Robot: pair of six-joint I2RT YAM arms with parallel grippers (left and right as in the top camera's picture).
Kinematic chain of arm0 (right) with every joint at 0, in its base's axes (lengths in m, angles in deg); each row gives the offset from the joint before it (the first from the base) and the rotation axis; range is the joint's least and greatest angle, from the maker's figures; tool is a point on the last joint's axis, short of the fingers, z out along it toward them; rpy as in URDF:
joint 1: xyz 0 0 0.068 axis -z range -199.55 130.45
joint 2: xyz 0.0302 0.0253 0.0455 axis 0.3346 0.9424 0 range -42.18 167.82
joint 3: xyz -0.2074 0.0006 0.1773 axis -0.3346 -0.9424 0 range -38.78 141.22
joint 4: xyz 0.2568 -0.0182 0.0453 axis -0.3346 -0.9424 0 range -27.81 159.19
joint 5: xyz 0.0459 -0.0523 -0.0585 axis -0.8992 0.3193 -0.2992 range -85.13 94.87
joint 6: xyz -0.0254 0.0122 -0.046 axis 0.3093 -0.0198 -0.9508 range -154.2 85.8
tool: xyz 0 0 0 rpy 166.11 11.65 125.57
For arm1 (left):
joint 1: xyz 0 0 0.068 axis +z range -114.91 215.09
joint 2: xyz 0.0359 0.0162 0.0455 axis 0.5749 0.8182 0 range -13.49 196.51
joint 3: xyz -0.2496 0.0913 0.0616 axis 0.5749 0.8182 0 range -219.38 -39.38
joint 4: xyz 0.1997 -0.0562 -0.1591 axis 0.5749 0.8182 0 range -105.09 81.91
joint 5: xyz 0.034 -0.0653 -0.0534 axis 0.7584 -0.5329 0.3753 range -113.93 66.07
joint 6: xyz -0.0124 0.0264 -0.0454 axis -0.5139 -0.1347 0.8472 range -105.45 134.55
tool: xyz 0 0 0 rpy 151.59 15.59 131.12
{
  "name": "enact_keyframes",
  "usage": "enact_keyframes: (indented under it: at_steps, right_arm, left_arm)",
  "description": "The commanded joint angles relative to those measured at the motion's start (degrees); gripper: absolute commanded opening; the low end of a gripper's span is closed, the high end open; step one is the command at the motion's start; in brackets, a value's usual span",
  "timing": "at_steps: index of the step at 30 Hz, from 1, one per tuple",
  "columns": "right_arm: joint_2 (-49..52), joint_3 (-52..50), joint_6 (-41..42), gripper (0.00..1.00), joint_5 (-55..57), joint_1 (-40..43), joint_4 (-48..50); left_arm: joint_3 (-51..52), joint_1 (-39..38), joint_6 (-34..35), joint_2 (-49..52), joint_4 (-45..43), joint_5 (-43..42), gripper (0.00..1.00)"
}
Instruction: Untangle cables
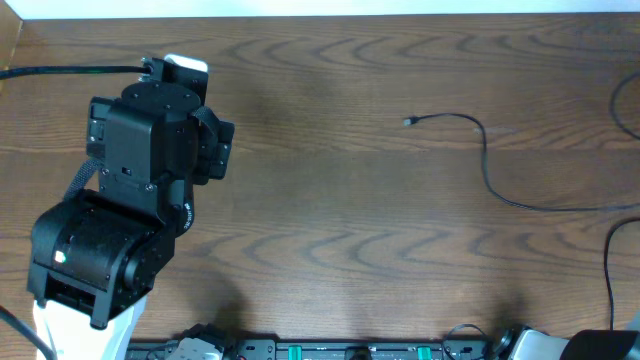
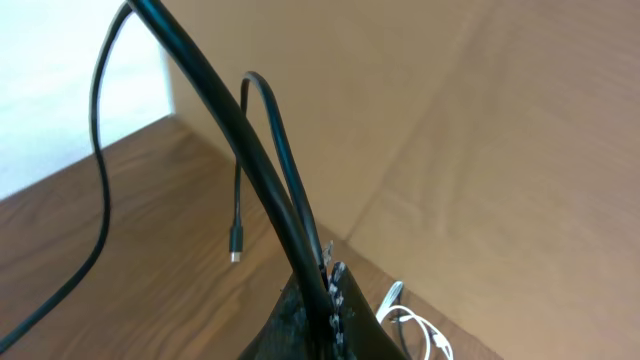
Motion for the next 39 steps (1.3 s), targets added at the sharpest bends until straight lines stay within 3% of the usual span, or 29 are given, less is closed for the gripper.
enact_keyframes:
  at_steps: [1,9,16,17,19,21,22,30,39]
  right_arm:
    - [-1.38,0.31,7.56,0.01,2.43,4.48,0.5]
    - [-1.18,0.31,24.2,0.01,1.22,17.97,-4.37]
    - [2.21,0.28,29.38,0.01,-15.21,25.62,-7.87]
    - [2.6,0.28,29.38,0.14,-16.79,25.66,-8.07]
    - [3.06,0.28,29.27,0.58,-18.91,25.27,-8.74]
    - [3.15,0.28,27.56,0.89,-21.03,24.48,-8.7]
    - [3.06,0.28,27.06,0.99,-22.01,23.71,-8.44]
    - [1.68,0.28,23.37,0.99,-22.56,16.76,-8.61]
    - [0.09,0.26,21.07,0.99,-18.84,-3.1,-18.62]
  left_arm:
    - [0.17,0.2,1.16,-0.48,0.17,-0.09,1.0]
    - [0.17,0.2,1.16,-0.48,0.17,-0.09,1.0]
    - [0.17,0.2,1.16,-0.46,0.17,-0.09,1.0]
    - [0.17,0.2,1.16,-0.46,0.17,-0.09,1.0]
    - [0.17,0.2,1.16,-0.46,0.17,-0.09,1.0]
    - [0.17,0.2,1.16,-0.46,0.17,-0.11,1.0]
    - [0.17,0.2,1.16,-0.46,0.17,-0.11,1.0]
    - [0.17,0.2,1.16,-0.46,0.17,-0.11,1.0]
    - [0.17,0.2,1.18,-0.46,0.44,-0.13,1.0]
